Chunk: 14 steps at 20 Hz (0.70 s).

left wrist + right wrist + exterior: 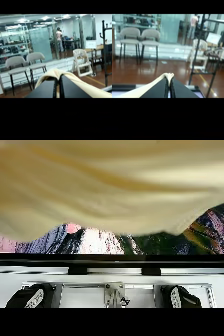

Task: Fold the shirts.

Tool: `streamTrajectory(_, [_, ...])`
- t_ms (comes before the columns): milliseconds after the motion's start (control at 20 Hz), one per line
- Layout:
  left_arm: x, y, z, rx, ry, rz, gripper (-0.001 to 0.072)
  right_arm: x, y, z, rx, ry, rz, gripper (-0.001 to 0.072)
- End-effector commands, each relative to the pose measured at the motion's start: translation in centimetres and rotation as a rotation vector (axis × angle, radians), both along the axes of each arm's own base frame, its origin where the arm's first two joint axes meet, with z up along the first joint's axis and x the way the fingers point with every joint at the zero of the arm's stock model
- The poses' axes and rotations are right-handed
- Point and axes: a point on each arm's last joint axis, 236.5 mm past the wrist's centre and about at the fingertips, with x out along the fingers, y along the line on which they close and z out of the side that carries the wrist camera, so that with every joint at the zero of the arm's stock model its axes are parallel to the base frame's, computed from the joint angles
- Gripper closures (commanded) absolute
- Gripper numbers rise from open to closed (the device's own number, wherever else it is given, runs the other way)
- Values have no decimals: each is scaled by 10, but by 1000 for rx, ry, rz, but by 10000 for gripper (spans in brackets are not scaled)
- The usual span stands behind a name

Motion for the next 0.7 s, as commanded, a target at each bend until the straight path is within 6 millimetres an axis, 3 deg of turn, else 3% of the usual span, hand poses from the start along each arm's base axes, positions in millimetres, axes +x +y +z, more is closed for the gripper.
streamTrajectory(0, [10,0,-35,81,121,26,672,-9,-17,-39,-7,170,-90,636])
streamTrajectory(100, [32,5,-71,96,256,38,672,0,-26,-60,36,259,-106,637])
streamTrajectory(200, [58,9,-124,77,457,30,672,17,-30,-102,114,437,-76,637])
streamTrajectory(350, [94,11,-220,82,739,-1,672,40,-41,-202,283,832,-47,637])
streamTrajectory(500, [130,16,-335,38,1031,-21,672,72,-56,-310,467,1108,-41,637])
streamTrajectory(600, [161,20,-406,-20,1169,-19,672,111,-64,-376,552,1161,-26,637])
streamTrajectory(650, [180,19,-425,-63,1182,-28,672,139,-61,-394,578,1132,6,638])
